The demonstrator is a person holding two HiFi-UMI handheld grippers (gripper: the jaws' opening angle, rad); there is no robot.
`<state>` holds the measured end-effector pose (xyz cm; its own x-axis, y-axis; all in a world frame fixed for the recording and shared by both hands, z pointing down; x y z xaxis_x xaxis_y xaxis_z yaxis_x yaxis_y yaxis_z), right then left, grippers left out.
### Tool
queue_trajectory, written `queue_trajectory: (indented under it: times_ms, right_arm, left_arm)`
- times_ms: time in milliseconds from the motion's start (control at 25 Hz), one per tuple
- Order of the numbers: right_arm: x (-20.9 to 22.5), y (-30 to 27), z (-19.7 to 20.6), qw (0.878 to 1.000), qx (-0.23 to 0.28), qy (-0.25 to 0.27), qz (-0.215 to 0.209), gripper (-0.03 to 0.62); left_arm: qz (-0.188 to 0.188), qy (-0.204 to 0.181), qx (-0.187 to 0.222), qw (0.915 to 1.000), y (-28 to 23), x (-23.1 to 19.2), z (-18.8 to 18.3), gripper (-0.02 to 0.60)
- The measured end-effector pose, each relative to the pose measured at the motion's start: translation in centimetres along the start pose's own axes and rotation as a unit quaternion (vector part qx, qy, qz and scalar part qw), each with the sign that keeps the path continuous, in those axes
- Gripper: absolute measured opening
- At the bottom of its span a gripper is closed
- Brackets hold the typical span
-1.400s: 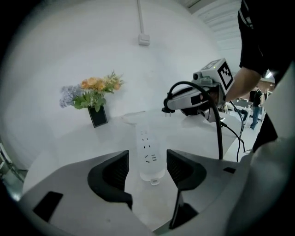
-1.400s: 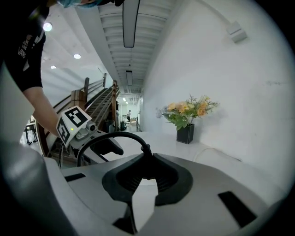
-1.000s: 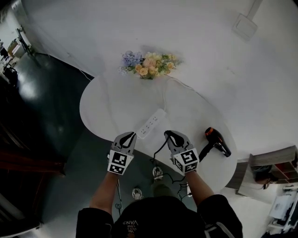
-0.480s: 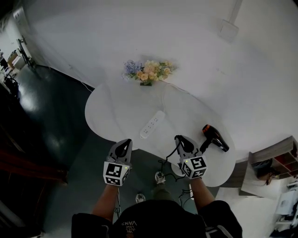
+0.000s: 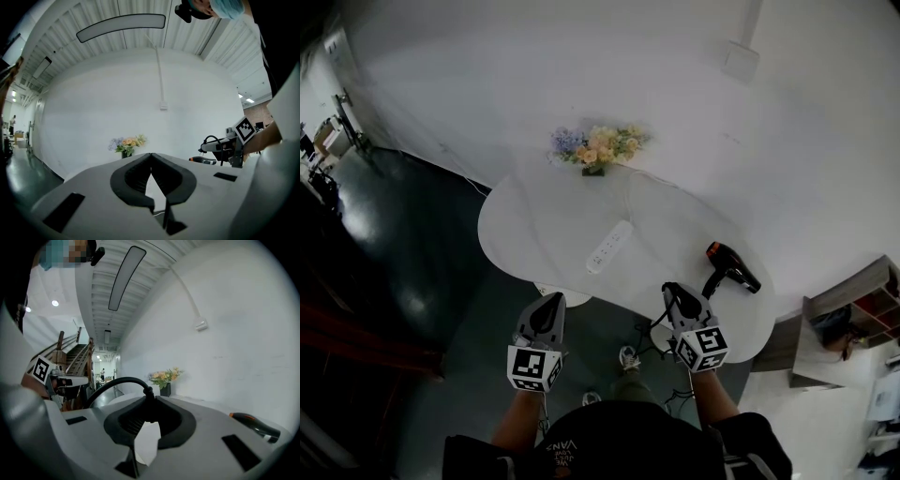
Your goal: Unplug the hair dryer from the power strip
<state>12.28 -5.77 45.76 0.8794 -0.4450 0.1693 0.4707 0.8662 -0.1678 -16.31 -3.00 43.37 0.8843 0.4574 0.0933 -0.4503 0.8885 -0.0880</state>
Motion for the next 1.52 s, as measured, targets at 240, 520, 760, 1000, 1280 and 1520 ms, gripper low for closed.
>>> queue_trajectory:
  times_ms: [240, 520, 760, 1000, 1280, 1520]
  right_arm:
    - [-1.5, 3.3, 0.5, 1.000, 0.013, -0.014, 0.014, 0.071]
    - [-3.0, 5.8, 1.4, 0.999, 0.016, -0.021, 0.021, 0.071]
    - [-4.2, 7.0, 2.4, 0.999, 0.012, -0.027, 0.021, 0.071]
    - [-4.9, 7.4, 2.7, 0.999, 0.009, -0.028, 0.020, 0.071]
    - [-5.3, 7.1, 2.4, 0.999, 0.014, -0.029, 0.008, 0.071]
    - [-5.1, 6.5, 2.5, 0.999, 0.010, -0.033, 0.003, 0.071]
  left_arm:
    - [-0.011, 0.001, 0.003, 0.9999, 3.8, 0.6, 0.2, 0.018]
    - [-0.023, 0.007, 0.004, 0.9997, 7.9, 1.2, 0.9, 0.018]
    - [-0.029, 0.012, 0.005, 0.9995, 9.7, 1.7, 1.4, 0.018]
    - [-0.028, 0.013, 0.005, 0.9995, 10.6, 2.2, 1.9, 0.018]
    - [-0.022, 0.019, 0.010, 0.9995, 10.7, 2.5, 2.2, 0.018]
    - [-0.018, 0.019, 0.004, 0.9997, 10.1, 2.6, 2.8, 0.018]
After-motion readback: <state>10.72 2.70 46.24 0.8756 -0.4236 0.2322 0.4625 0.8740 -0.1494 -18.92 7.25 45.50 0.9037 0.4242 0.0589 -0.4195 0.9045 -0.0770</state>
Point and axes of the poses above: the fingertips, and each gripper's own axes: y backward along the fingers, x to its right, z out of its underside, the point moved 6 cm from there along y, backward along the fingers, and after that the axes turned 5 degrees about -y, right-handed, at the moved point
